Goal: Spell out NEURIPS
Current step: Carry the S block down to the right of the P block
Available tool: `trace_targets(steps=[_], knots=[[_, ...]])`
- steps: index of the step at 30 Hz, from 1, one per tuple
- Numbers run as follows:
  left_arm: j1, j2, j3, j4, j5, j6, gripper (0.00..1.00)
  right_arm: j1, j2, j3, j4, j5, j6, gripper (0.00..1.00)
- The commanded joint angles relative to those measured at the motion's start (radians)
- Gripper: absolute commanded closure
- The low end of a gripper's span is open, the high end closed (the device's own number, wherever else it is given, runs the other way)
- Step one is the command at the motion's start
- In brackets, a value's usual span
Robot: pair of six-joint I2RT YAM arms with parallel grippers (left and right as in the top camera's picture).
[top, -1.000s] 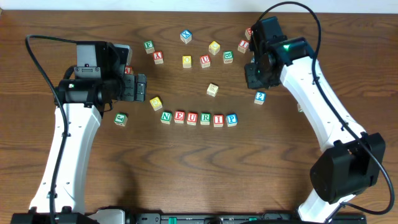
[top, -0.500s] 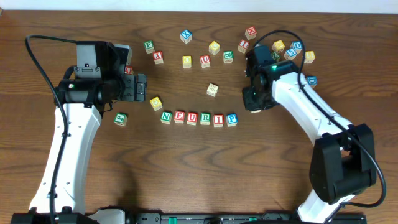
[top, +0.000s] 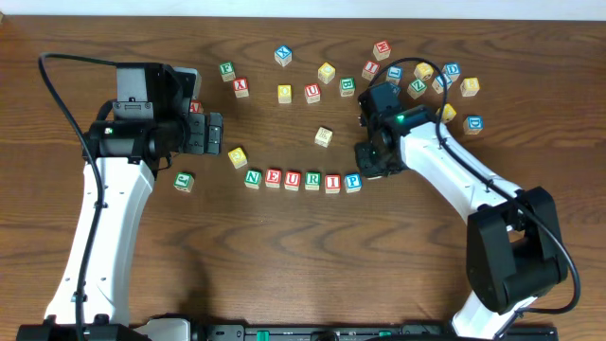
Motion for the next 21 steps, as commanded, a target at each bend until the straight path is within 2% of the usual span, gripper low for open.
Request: trace_targets(steps=[1,21], knots=[[0.004,-0.002,0.021,0.000,0.001,0.002,0.04,0.016,-0.018,-0.024,0.018,-0.005,0.034,0.86],[0.004,-0.002,0.021,0.000,0.001,0.002,0.04,0.022,-0.018,-0.072,0.060,-0.004,0.055,0.86]])
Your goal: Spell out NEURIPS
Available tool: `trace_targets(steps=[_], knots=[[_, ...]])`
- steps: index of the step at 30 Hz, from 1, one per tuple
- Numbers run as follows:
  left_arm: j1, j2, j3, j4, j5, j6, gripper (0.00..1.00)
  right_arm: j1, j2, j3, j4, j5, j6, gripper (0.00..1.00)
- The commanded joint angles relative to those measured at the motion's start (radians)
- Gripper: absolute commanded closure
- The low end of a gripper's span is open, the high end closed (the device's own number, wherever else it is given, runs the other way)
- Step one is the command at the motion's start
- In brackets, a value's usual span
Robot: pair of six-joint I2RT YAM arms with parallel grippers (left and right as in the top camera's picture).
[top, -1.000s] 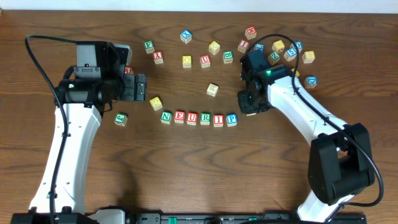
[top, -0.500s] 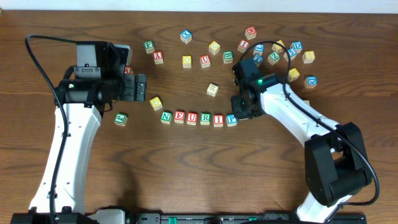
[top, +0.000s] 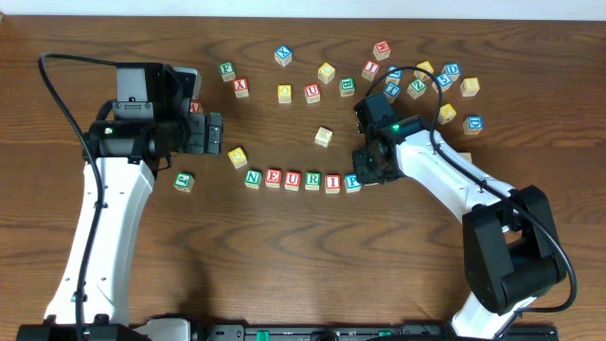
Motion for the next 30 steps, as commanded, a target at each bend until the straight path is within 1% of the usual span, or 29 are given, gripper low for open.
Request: trace_targets(steps=[1,7,13,30], knots=[[0.004,-0.002,0.021,0.000,0.001,0.002,0.04,0.010,-0.018,-0.009,0.002,-0.002,0.018,0.86],[0.004,-0.002,0.021,0.000,0.001,0.002,0.04,0.010,-0.018,-0.019,0.006,-0.001,0.021,0.87],[0.004,-0.002,0.021,0.000,0.001,0.002,0.04,0.010,-0.018,-0.064,0.053,-0.002,0.036,0.86],[0.004,-0.002,0.021,0.000,0.001,0.002,0.04,0.010,-0.018,-0.064,0.092,-0.002,0.035,0.86]])
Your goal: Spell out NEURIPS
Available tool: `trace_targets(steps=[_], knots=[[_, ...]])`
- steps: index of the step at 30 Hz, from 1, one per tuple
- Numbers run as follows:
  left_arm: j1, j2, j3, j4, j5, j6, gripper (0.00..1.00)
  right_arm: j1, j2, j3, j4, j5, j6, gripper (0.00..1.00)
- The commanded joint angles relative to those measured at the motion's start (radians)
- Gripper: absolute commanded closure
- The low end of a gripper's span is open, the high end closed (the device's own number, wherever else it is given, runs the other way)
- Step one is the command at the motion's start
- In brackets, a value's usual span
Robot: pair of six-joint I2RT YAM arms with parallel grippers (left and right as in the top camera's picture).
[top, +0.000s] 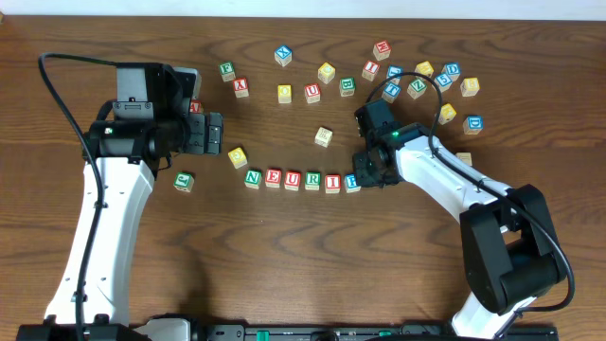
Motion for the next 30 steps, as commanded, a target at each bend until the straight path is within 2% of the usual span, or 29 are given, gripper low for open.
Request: trace_targets(steps=[1,30], knots=[[0.004,-0.002,0.021,0.000,0.001,0.002,0.04,0.009,-0.018,-0.004,0.010,-0.001,0.013,0.86],[0.004,-0.002,0.021,0.000,0.001,0.002,0.04,0.010,-0.015,-0.056,0.068,0.002,0.014,0.85]])
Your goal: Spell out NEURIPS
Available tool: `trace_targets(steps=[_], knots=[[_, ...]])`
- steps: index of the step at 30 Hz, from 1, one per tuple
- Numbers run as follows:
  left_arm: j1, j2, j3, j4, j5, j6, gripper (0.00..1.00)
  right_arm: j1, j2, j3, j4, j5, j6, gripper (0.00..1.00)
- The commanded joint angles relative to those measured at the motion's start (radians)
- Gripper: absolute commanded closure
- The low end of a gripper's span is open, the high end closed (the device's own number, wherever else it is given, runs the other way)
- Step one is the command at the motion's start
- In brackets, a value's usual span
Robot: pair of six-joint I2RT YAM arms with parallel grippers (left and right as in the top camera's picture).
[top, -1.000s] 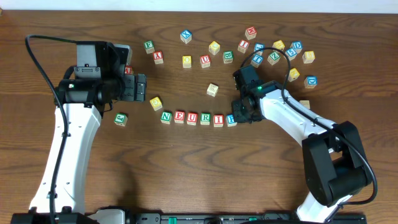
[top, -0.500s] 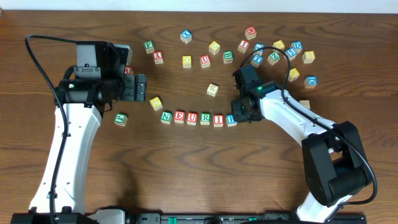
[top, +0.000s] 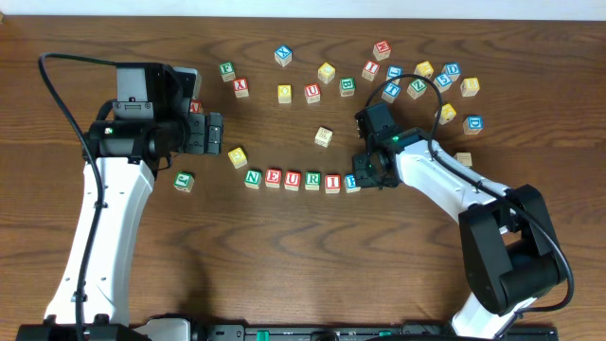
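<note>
A row of letter blocks reads N, E, U, R, I, P across the middle of the table. My right gripper is low against the right side of the P block and covers part of it. Its fingers are hidden under the wrist, so its state does not show. My left gripper hovers left of the row, open and holding nothing, just above a yellow block.
Several loose letter blocks lie along the back, from a green one to a blue one. A tan block sits behind the row. A green block lies at the left and another block beside the right arm.
My right gripper has barely shifted and stays pressed at the P block's right side. The left arm and the row of blocks have not moved.
At first my right gripper stood behind and to the right of the P block, which showed whole. It then came down and left onto the P block's right edge and has stayed there. The left arm held still throughout.
</note>
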Motion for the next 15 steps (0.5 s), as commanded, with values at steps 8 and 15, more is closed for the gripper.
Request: trace_targets(steps=[8,15], knots=[[0.003,-0.002,0.021,0.000,0.001,0.003,0.04,0.009,-0.013,-0.016,-0.013,-0.003,0.014,0.86],[0.003,-0.002,0.021,0.000,0.001,0.003,0.04,0.009,-0.013,-0.016,-0.021,-0.023,0.014,0.86]])
